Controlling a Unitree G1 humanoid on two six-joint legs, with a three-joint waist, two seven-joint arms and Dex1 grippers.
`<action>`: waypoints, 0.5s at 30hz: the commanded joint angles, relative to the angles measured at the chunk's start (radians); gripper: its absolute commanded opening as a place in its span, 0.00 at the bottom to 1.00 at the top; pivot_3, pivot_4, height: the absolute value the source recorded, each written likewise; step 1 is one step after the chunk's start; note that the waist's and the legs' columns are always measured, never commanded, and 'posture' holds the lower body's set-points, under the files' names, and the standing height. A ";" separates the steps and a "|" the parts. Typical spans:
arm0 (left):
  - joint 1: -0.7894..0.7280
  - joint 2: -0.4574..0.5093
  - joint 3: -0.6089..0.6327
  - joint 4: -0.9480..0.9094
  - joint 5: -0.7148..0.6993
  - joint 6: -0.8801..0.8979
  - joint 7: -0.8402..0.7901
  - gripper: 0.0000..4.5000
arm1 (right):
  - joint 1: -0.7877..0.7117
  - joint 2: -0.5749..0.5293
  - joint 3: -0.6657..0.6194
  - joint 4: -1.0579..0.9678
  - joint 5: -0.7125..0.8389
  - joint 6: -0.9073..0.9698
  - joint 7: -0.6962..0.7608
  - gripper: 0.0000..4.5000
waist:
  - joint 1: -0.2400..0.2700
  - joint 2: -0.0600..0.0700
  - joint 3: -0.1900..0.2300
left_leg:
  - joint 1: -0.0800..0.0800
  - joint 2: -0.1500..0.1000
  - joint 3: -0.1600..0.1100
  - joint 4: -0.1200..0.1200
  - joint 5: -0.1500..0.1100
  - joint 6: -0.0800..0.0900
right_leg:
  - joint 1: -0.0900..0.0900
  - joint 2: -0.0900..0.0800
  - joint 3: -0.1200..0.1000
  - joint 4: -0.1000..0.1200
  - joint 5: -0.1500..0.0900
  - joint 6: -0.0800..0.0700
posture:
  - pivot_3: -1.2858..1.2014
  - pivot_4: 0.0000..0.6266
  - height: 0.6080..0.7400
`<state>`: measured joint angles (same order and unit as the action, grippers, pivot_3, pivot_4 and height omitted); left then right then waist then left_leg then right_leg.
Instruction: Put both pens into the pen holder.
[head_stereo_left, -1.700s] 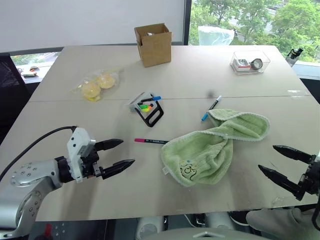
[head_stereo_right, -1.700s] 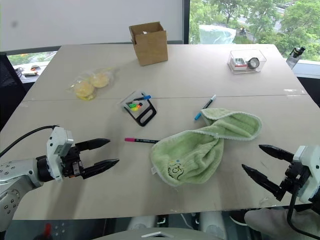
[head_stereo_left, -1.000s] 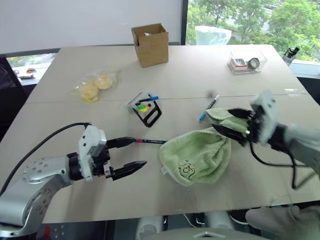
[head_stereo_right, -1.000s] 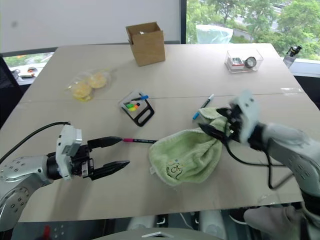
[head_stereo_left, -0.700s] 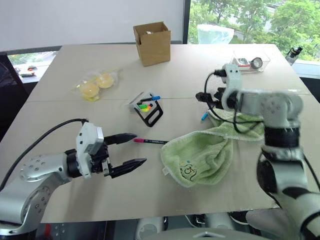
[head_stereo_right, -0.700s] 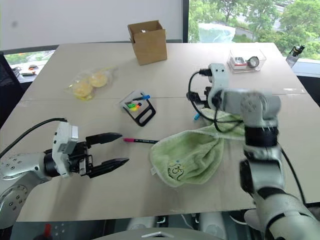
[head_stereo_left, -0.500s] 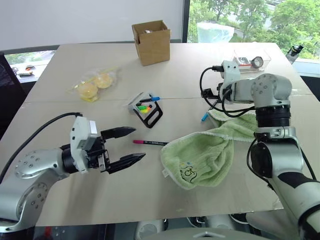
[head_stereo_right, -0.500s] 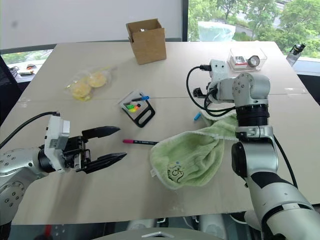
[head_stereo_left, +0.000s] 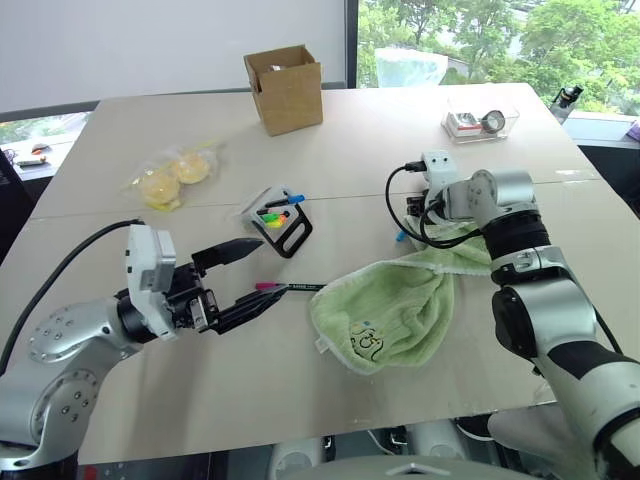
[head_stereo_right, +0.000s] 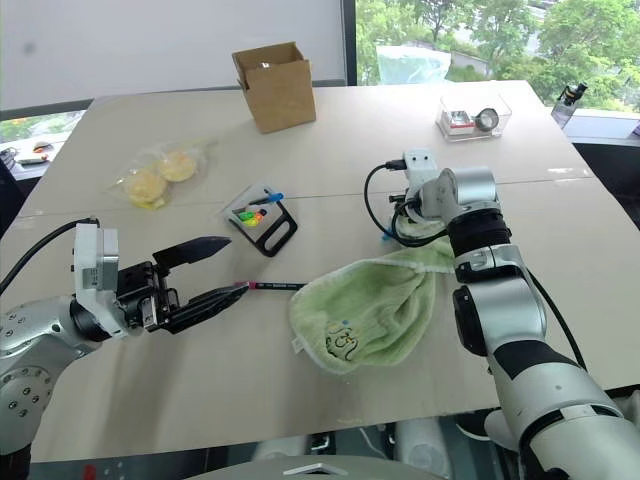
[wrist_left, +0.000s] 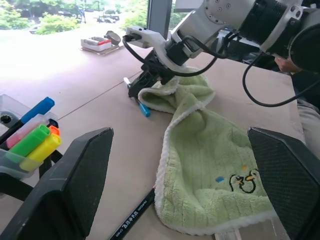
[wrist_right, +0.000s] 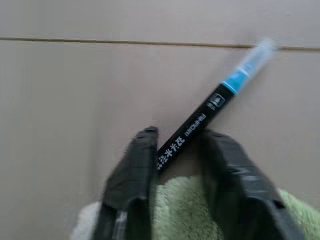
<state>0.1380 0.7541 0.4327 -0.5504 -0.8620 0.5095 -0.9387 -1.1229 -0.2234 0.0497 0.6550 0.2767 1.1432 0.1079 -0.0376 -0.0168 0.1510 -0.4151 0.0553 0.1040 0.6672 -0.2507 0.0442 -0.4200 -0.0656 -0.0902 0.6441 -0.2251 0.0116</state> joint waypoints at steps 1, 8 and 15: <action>-0.001 -0.004 0.015 -0.023 0.011 -0.029 0.014 1.00 | 0.032 -0.032 0.067 -0.052 -0.049 -0.017 0.065 0.02 | 0.001 0.000 0.000 | 0.000 0.000 0.000 0.000 0.000 0.000 | 0.000 0.000 0.000 0.000 0.000 0.000 | 0.52 0.24 1.00; -0.006 -0.029 -0.014 -0.011 0.018 -0.022 0.052 1.00 | 0.069 -0.029 -0.085 -0.228 0.024 -0.002 0.102 0.02 | 0.002 0.000 0.000 | -0.001 0.000 0.000 0.000 0.000 0.000 | 0.000 -0.001 0.000 -0.001 0.000 0.000 | 0.52 0.24 1.00; -0.014 -0.034 -0.040 0.005 0.033 -0.028 0.054 1.00 | 0.115 -0.098 -0.006 -0.330 0.026 0.070 0.218 0.07 | 0.003 0.001 0.001 | -0.001 0.000 0.000 -0.001 0.000 0.000 | 0.000 -0.001 -0.001 -0.001 0.000 0.000 | 0.52 0.24 1.00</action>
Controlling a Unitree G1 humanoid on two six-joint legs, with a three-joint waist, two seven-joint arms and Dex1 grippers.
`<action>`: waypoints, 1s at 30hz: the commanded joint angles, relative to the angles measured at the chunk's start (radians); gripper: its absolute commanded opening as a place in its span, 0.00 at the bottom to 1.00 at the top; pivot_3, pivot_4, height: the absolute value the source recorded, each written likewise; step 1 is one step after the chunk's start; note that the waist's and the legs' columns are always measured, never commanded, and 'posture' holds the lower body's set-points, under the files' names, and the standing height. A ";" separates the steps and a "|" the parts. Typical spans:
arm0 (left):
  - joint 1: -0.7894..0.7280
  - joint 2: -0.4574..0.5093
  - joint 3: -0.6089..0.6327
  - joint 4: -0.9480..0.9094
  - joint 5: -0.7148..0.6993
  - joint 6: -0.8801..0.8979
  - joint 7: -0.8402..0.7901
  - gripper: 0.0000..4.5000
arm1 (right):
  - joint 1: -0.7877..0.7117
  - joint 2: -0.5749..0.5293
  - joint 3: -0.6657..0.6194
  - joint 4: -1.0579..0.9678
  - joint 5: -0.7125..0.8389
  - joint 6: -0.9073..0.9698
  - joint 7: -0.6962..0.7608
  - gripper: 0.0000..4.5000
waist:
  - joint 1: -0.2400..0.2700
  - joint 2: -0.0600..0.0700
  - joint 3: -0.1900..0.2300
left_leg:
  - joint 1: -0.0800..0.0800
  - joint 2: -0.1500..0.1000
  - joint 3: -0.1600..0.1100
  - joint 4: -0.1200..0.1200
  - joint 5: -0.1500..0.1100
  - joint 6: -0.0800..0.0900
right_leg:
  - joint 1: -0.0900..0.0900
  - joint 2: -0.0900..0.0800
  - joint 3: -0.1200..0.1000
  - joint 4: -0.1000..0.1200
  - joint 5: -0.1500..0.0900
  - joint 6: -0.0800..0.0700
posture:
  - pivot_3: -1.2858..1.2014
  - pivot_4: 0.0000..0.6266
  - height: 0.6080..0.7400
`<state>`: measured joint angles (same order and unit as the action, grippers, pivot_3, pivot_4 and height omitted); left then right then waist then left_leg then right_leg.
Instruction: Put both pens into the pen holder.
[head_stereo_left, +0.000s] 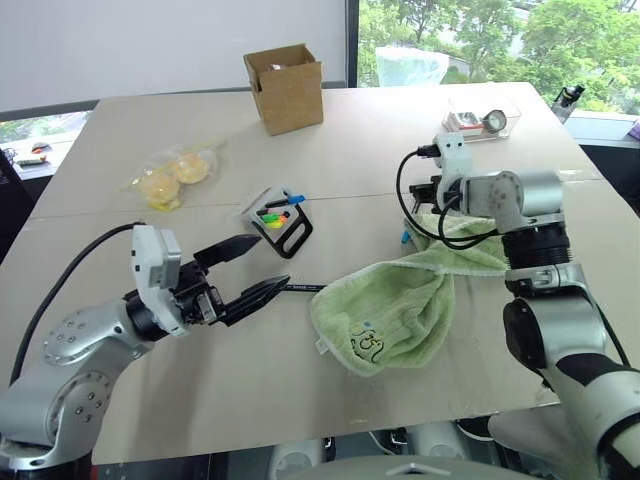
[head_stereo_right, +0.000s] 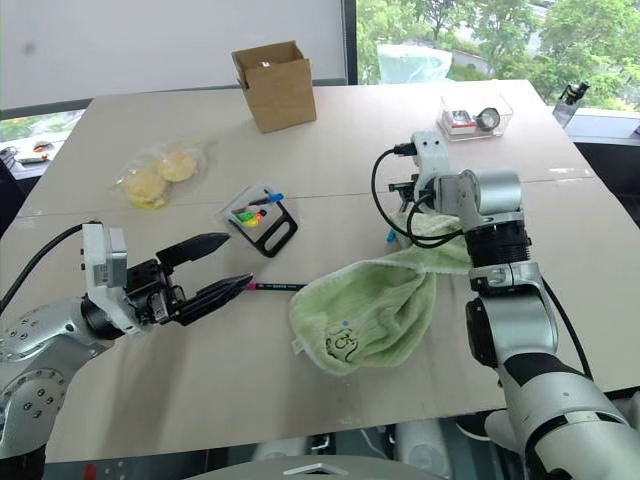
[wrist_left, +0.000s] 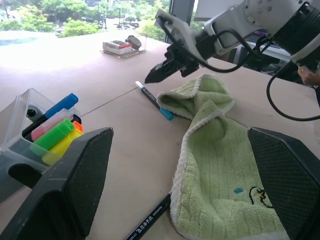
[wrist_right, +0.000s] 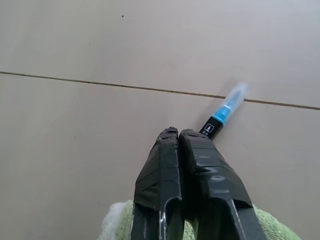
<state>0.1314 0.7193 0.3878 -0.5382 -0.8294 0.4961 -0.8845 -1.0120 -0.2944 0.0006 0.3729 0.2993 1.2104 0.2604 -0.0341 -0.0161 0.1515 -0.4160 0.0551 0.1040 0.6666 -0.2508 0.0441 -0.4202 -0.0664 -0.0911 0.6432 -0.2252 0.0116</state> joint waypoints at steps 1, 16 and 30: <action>-0.012 0.003 0.001 -0.003 0.002 -0.014 -0.003 1.00 | 0.000 -0.027 0.045 -0.042 -0.005 0.000 0.061 0.14 | -0.001 0.000 0.000 | 0.000 0.000 0.000 0.000 0.000 0.000 | 0.000 0.000 0.000 0.000 0.000 0.000 | 0.52 0.24 1.00; -0.025 0.003 -0.014 -0.017 0.000 0.006 0.016 1.00 | -0.122 0.133 -0.069 0.312 -0.092 -0.063 -0.145 0.98 | -0.002 0.000 0.000 | 0.000 0.000 0.001 0.000 0.000 0.000 | -0.001 0.000 0.001 0.000 0.000 0.000 | 0.52 0.24 1.00; -0.020 -0.043 -0.007 -0.057 -0.084 0.101 0.188 1.00 | -0.022 0.171 -0.025 0.258 -0.132 -0.199 -0.066 0.02 | -0.007 -0.005 -0.004 | 0.004 0.001 -0.003 0.000 0.001 -0.001 | 0.004 -0.003 -0.001 0.001 0.000 -0.001 | 0.52 0.24 1.00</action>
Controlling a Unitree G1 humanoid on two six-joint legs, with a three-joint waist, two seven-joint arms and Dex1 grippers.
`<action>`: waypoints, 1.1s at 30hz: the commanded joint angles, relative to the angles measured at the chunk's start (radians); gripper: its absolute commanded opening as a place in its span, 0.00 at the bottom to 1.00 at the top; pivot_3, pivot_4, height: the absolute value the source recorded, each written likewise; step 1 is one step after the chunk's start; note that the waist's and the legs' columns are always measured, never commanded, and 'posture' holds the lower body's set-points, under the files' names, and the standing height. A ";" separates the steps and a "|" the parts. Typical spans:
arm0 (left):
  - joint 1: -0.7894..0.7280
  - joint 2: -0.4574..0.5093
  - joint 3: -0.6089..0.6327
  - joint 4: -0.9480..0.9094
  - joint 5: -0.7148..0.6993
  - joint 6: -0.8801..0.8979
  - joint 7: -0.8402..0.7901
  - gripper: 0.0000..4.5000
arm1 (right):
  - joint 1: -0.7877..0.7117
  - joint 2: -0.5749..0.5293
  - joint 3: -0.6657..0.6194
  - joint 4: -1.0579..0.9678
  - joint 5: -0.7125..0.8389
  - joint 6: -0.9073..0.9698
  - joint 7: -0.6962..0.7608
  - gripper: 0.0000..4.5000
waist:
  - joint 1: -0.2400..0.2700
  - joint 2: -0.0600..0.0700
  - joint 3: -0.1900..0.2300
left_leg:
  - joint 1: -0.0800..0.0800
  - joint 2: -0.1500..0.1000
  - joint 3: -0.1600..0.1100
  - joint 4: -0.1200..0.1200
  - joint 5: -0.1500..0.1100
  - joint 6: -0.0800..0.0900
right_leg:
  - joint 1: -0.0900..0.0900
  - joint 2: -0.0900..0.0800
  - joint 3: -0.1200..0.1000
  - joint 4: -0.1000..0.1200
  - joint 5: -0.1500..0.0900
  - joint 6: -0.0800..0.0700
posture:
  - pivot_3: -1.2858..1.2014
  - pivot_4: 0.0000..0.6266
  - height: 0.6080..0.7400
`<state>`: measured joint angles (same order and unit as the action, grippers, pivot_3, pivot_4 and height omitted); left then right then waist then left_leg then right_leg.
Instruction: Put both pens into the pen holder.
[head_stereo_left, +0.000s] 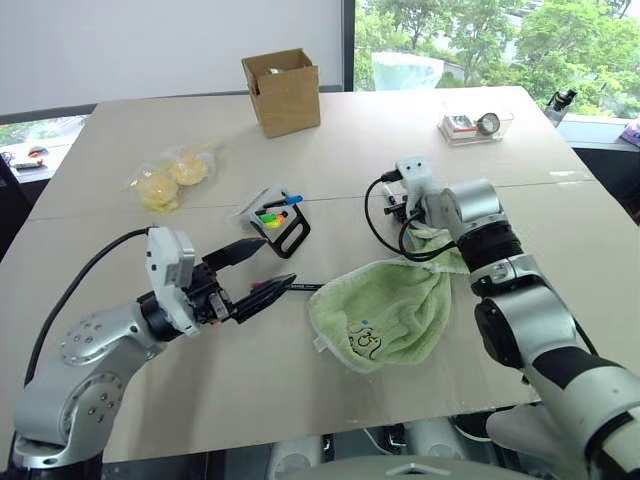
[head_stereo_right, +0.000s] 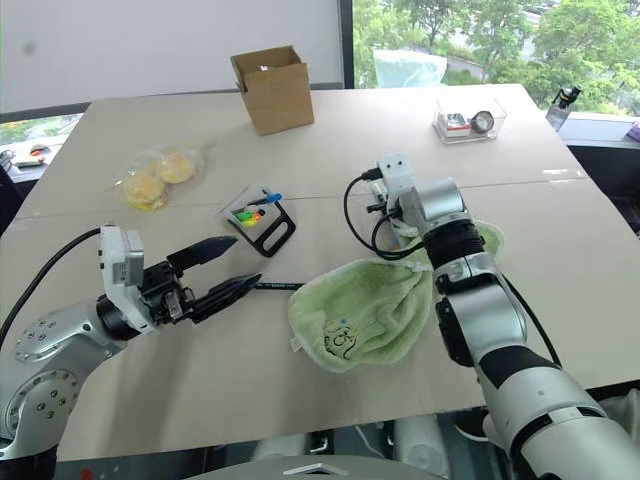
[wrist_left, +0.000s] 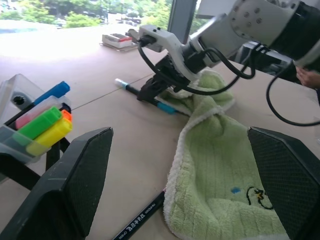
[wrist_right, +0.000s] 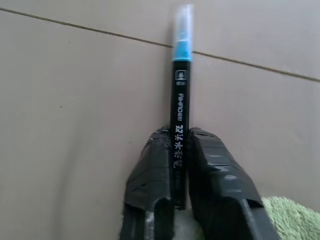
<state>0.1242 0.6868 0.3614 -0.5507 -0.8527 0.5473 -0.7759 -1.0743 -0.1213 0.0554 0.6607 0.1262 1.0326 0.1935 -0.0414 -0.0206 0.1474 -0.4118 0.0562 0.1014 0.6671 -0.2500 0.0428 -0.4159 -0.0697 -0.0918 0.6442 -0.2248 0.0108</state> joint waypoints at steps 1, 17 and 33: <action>-0.020 -0.015 0.022 -0.046 -0.087 0.079 0.117 1.00 | 0.044 -0.014 -0.120 -0.072 0.069 -0.008 0.014 0.02 | 0.001 0.000 0.000 | 0.000 0.000 0.000 0.000 0.000 0.000 | 0.000 0.000 0.000 0.000 0.000 0.000 | 0.52 0.24 1.00; -0.286 -0.125 -0.049 0.034 -0.733 0.250 0.588 1.00 | 0.352 -0.262 -0.344 -1.067 0.676 0.425 0.364 0.02 | 0.031 0.004 0.004 | -0.004 -0.002 -0.002 -0.003 -0.001 0.001 | -0.001 0.000 -0.003 -0.003 -0.001 0.001 | 0.52 0.24 1.00; -0.436 -0.182 -0.264 0.111 -0.817 0.298 0.640 1.00 | 0.399 -0.353 -0.160 -1.235 0.798 0.277 0.426 0.02 | 0.034 0.003 0.004 | -0.003 -0.003 -0.004 0.000 0.000 0.000 | 0.001 0.005 -0.002 -0.003 -0.001 0.002 | 0.52 0.24 1.00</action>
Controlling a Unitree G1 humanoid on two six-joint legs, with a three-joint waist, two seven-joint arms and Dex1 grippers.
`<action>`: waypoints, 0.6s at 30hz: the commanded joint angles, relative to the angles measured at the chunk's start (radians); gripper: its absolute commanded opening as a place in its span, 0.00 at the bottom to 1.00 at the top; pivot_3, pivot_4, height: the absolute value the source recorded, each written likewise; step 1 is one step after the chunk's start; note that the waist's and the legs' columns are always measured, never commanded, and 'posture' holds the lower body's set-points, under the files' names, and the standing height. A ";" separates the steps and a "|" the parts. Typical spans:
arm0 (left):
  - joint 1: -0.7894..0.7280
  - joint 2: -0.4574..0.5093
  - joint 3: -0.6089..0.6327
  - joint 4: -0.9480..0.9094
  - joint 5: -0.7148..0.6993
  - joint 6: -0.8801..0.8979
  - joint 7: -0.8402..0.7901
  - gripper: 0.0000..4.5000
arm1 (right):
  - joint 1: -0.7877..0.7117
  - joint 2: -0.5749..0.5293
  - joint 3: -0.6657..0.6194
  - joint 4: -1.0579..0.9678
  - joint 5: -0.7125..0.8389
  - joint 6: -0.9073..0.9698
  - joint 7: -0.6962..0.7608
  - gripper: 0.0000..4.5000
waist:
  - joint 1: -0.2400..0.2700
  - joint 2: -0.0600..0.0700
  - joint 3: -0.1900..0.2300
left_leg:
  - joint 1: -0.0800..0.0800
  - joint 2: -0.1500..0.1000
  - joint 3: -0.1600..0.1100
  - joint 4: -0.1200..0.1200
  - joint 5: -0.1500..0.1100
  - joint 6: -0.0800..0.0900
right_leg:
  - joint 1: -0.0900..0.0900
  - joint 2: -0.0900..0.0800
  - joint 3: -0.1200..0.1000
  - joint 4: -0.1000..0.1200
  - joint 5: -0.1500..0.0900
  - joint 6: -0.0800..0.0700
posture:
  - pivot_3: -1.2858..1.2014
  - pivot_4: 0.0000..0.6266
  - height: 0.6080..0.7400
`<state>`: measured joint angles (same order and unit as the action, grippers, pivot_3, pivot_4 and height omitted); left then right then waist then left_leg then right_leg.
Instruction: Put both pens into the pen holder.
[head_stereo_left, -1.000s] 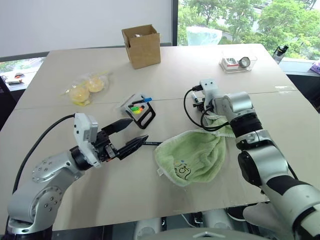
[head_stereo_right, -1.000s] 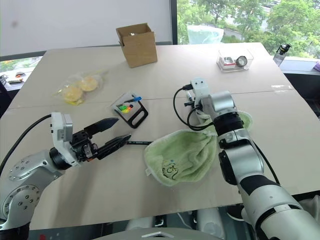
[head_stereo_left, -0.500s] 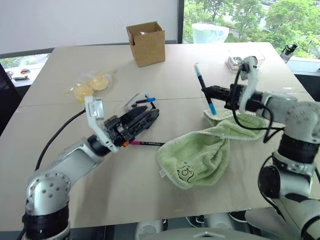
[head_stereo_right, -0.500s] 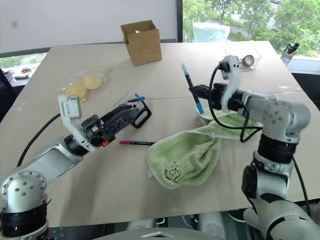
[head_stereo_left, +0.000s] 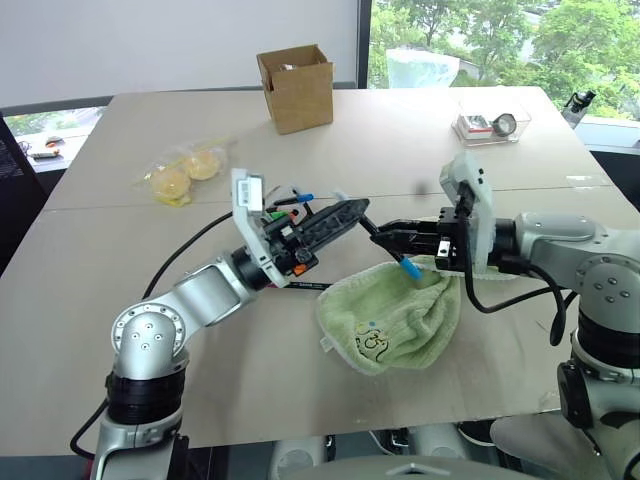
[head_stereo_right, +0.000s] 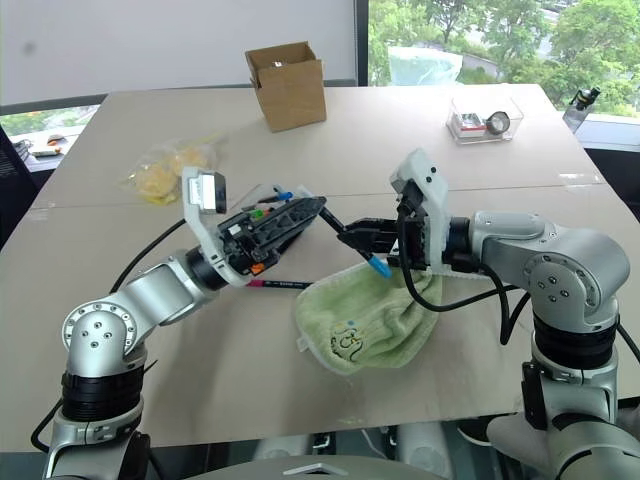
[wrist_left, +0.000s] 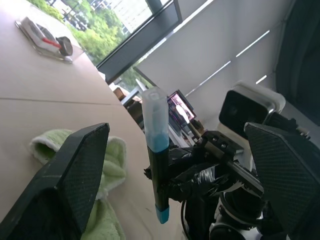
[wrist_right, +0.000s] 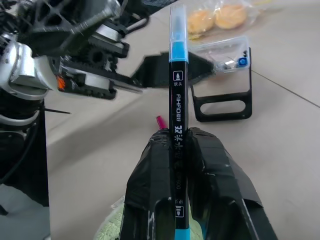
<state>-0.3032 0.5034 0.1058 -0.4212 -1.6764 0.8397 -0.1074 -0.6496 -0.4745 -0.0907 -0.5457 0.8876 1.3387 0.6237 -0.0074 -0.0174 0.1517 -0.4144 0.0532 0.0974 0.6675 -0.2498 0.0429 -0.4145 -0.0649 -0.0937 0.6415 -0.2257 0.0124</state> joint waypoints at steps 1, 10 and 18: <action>-0.007 0.002 -0.011 -0.021 0.010 0.008 -0.033 1.00 | -0.027 -0.001 -0.016 -0.028 0.045 -0.031 -0.007 0.02 | 0.000 0.000 0.000 | 0.000 0.000 0.000 0.000 0.000 0.000 | 0.000 0.000 0.000 0.000 0.000 0.000 | 0.52 0.24 1.00; 0.004 -0.007 -0.024 -0.024 0.025 0.010 -0.066 0.24 | -0.038 0.002 -0.013 -0.034 0.108 -0.038 -0.048 0.00 | 0.001 0.000 0.000 | 0.000 0.000 0.000 0.000 0.000 0.000 | 0.000 0.000 0.000 0.000 0.000 0.000 | 0.52 0.24 1.00; -0.014 -0.016 -0.016 -0.017 0.059 0.000 -0.107 0.00 | -0.038 -0.004 -0.010 -0.027 0.131 -0.065 -0.062 0.28 | 0.001 0.000 0.000 | 0.000 0.000 0.000 0.000 0.000 0.000 | 0.000 0.000 0.000 0.000 0.000 0.000 | 0.52 0.24 1.00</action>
<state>-0.3006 0.4863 0.0767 -0.4206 -1.6123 0.8466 -0.1902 -0.6641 -0.4732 -0.0887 -0.5457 0.9931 1.3040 0.5591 -0.0068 -0.0175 0.1518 -0.4146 0.0533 0.0972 0.6674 -0.2500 0.0432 -0.4146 -0.0651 -0.0939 0.6414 -0.2258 0.0122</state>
